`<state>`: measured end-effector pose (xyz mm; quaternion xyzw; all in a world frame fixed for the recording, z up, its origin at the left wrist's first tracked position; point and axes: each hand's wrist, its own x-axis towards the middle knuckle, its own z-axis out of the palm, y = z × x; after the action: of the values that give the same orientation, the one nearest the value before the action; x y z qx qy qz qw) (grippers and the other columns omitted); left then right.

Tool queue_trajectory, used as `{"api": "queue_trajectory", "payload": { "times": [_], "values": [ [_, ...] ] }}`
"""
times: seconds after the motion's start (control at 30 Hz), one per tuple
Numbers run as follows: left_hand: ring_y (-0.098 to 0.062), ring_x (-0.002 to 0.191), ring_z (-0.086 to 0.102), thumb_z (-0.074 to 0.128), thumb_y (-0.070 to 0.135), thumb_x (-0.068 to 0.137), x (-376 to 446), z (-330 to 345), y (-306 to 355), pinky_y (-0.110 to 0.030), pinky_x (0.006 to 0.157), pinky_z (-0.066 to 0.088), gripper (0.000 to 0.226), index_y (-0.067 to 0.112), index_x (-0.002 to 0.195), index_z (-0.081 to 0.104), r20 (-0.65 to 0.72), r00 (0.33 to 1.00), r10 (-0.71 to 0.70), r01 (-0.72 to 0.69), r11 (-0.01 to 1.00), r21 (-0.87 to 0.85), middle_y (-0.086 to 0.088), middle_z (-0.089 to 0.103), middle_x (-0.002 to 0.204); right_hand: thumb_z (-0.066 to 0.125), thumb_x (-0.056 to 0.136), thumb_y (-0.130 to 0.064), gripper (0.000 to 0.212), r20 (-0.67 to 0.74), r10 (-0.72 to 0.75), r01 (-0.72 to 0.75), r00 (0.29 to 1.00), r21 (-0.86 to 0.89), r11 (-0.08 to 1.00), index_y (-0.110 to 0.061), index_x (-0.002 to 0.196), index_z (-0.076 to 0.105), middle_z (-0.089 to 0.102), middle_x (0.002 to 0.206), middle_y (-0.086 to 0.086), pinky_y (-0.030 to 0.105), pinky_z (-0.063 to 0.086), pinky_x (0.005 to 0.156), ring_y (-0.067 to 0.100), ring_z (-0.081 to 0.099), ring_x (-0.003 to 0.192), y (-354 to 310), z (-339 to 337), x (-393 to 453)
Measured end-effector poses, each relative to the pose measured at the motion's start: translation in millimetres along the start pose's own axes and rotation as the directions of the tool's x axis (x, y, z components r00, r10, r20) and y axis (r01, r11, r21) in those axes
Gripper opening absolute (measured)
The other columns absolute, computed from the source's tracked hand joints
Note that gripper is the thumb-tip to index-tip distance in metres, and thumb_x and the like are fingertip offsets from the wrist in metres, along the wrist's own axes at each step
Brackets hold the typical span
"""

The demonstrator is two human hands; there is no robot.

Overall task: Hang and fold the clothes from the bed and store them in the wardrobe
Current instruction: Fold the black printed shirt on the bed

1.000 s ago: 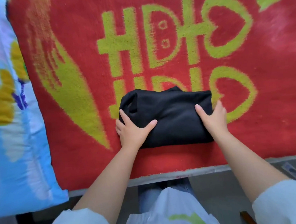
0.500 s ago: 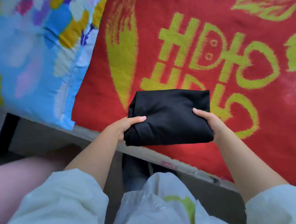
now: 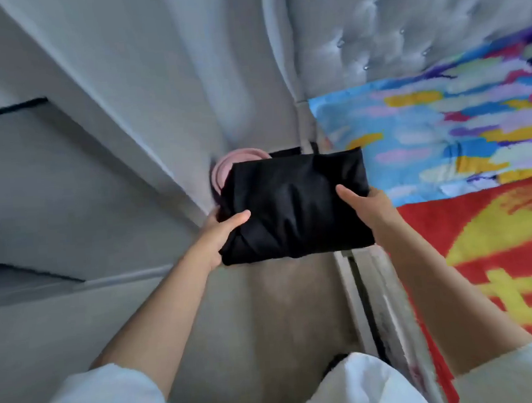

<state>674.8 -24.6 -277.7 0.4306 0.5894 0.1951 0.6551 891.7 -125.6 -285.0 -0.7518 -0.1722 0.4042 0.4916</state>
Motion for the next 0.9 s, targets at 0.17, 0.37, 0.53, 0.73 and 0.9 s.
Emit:
{"api": "queue_trajectory", "payload": {
  "times": [0.17,0.37,0.53,0.73,0.9],
  "values": [
    [-0.018,0.093,0.057,0.071,0.019,0.079,-78,-192,-5,-0.029,0.075,0.049,0.049,0.019,0.121,0.046,-0.416,0.898,0.145,-0.215,0.968,-0.127,0.003,0.056,0.106,0.067,0.082,-0.025,0.047,0.288,-0.178,0.188,0.941,-0.008,0.982,-0.007,0.123,0.053,0.062,0.109,0.0,0.036,0.044,0.099,0.021,0.056,0.107,-56,184,-86],
    [-0.02,0.105,0.058,0.076,0.024,0.074,-169,-398,-31,-0.035,0.095,0.047,0.055,0.017,0.122,0.051,-0.746,0.633,0.208,-0.36,0.932,-0.045,0.003,0.058,0.109,0.064,0.085,-0.021,0.046,0.592,-0.286,0.371,0.754,-0.023,0.928,-0.007,0.123,0.042,0.053,0.117,0.006,0.035,0.042,0.097,0.024,0.052,0.111,-97,384,-219],
    [-0.02,0.109,0.056,0.076,0.029,0.074,-206,-532,-41,-0.038,0.1,0.043,0.058,0.018,0.125,0.05,-0.882,0.422,0.211,-0.402,0.915,0.027,0.002,0.059,0.117,0.062,0.086,-0.018,0.048,0.709,-0.365,0.509,0.603,0.01,0.861,-0.009,0.127,0.04,0.052,0.121,0.006,0.03,0.04,0.09,0.024,0.051,0.113,-130,526,-291],
    [-0.015,0.106,0.049,0.074,0.028,0.076,-204,-674,-6,-0.024,0.09,0.037,0.065,0.014,0.131,0.042,-0.928,0.199,0.315,-0.366,0.902,0.228,-0.005,0.049,0.124,0.061,0.086,-0.01,0.072,0.737,-0.585,0.746,0.339,0.168,0.644,-0.014,0.145,0.021,0.04,0.142,0.006,0.014,0.026,0.094,0.021,0.039,0.129,-178,688,-331],
    [-0.013,0.105,0.042,0.072,0.027,0.078,-194,-787,30,-0.025,0.097,0.034,0.068,0.018,0.136,0.037,-0.945,0.138,0.295,-0.335,0.912,0.236,-0.009,0.036,0.129,0.062,0.085,-0.008,0.078,0.778,-0.599,0.795,0.191,0.235,0.559,-0.017,0.147,0.015,0.029,0.149,0.006,0.013,0.017,0.101,0.019,0.028,0.137,-228,820,-355]
  ]
}}
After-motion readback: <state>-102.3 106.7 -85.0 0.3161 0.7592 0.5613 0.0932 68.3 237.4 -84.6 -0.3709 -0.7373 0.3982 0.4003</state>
